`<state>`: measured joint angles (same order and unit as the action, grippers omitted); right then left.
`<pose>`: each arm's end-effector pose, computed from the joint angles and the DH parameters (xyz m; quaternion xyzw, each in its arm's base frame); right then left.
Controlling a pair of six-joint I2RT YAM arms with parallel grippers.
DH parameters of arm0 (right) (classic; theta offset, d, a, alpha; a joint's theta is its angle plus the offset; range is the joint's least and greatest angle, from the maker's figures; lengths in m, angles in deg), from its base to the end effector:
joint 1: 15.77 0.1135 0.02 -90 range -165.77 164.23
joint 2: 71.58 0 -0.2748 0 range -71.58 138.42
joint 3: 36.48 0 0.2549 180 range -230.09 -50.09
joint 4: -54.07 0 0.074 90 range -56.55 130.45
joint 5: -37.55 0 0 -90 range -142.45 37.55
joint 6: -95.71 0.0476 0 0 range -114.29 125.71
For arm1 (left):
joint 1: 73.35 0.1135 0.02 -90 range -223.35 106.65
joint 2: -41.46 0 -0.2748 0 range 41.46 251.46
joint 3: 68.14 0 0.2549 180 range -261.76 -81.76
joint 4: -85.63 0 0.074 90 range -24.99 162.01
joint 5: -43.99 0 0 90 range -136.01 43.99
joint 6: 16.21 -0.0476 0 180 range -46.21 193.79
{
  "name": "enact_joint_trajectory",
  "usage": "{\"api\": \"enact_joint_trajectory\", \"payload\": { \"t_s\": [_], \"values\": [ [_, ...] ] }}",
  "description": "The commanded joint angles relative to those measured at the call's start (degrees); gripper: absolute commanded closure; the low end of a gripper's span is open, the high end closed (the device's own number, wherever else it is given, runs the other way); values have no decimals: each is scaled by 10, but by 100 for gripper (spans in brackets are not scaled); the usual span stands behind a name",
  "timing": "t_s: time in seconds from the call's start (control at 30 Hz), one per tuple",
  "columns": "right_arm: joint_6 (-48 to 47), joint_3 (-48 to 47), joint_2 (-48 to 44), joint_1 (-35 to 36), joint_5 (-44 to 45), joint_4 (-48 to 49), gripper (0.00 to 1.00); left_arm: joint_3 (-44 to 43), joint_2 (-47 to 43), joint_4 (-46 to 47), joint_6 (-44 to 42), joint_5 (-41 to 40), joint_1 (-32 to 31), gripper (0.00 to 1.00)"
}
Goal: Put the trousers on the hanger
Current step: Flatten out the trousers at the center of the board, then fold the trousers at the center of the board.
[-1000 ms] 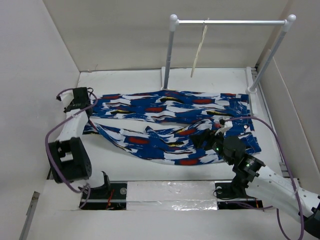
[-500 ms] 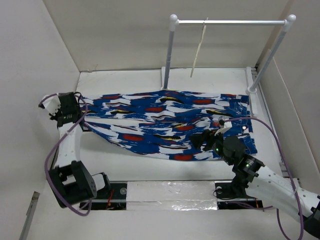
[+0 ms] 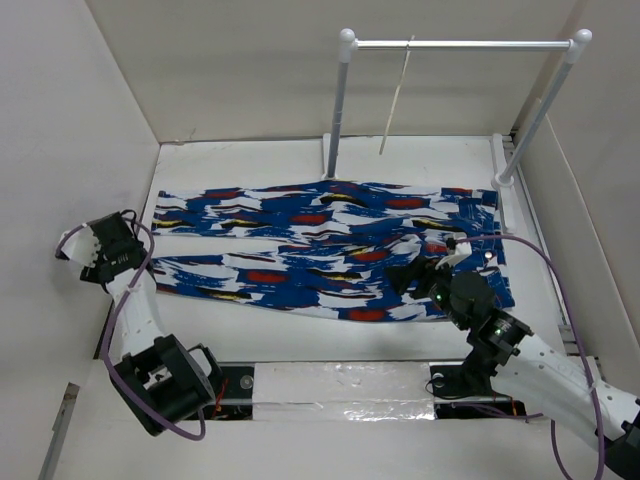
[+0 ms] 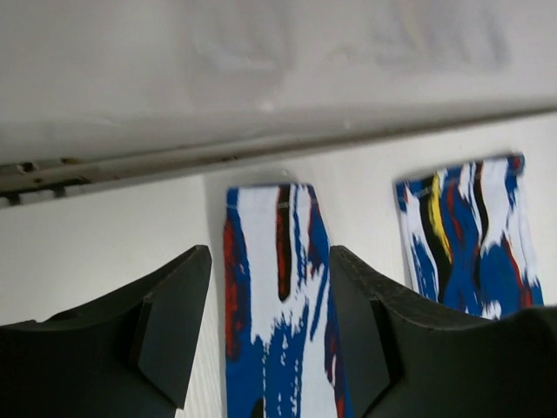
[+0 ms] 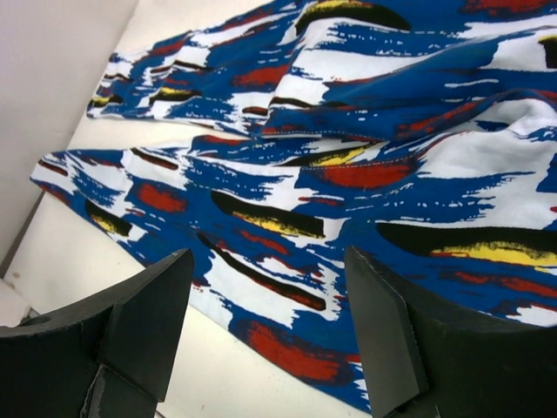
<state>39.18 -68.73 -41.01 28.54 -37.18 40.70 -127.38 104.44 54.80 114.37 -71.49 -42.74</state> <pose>0.1201 0.0997 0.2364 0.0109 0.7731 0.3127 0.5518 0.2011 0.1428 0.2753 -0.5860 0.6424 0.1551 0.4689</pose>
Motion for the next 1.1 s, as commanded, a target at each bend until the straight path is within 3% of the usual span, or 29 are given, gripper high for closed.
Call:
{"api": "enact_joint_trajectory", "payload": {
  "t_s": [0.0,0.53,0.77,0.87,0.97,1.0,1.07],
  "values": [
    [2,4,-8,-7,0,12,24,27,-16,23,-8,92,-1,46],
    [0,10,7,-7,-9,27,25,84,112,36,76,100,-1,46],
    [-3,6,27,-7,-14,34,25,126,106,89,93,108,-1,50],
    [-3,5,28,-7,-13,33,25,132,105,98,95,108,-1,59],
    [-2,9,25,-7,-10,34,25,126,100,99,93,106,-1,77],
    [-1,9,23,-7,-10,34,25,124,97,99,91,107,-1,90],
    [-1,10,21,-7,-8,33,25,117,82,101,84,116,-1,100]
  ]
}}
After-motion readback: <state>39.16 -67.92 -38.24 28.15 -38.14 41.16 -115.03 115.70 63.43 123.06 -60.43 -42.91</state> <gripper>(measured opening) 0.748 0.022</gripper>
